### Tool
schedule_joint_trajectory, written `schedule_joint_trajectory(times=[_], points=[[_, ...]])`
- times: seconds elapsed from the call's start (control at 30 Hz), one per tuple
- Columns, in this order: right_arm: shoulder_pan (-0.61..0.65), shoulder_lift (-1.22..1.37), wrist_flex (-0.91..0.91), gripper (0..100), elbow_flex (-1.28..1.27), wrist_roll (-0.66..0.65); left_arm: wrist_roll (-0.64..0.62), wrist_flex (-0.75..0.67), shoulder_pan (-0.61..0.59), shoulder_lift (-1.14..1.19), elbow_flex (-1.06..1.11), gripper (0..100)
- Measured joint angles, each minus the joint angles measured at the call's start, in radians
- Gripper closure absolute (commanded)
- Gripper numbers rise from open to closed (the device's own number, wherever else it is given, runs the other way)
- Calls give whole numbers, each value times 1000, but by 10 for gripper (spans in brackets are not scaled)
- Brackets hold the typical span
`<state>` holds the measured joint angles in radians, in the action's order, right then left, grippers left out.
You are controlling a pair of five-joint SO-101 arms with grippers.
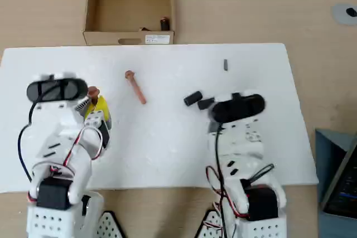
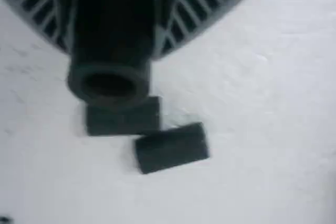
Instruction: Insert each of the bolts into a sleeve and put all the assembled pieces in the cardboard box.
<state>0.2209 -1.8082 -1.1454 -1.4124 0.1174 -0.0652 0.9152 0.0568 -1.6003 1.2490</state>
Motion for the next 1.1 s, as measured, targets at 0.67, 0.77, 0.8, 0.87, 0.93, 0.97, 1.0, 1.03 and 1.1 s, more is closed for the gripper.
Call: schedule_joint_trajectory(times=[0.67, 0.77, 0.8, 0.87, 0.93, 0.97, 1.0, 1.03, 1.1], points=[[494, 0, 267, 989, -143, 0, -285, -3, 230, -209, 31, 998], [539, 0, 267, 989, -144, 0, -361, -3, 298, -209, 3, 998], [551, 0, 267, 989, -144, 0, -376, -9, 307, -210, 2, 998], [577, 0, 267, 989, -144, 0, -388, -26, 316, -212, 0, 998], [601, 0, 270, 989, -144, 0, -394, -32, 322, -212, 0, 998], [612, 0, 270, 989, -144, 0, -397, -32, 327, -212, 0, 998], [621, 0, 270, 989, -144, 0, -399, -32, 328, -212, 0, 998], [632, 0, 270, 989, -144, 0, -399, -32, 330, -212, 0, 998], [647, 0, 270, 989, -144, 0, -399, -32, 330, -212, 0, 998]])
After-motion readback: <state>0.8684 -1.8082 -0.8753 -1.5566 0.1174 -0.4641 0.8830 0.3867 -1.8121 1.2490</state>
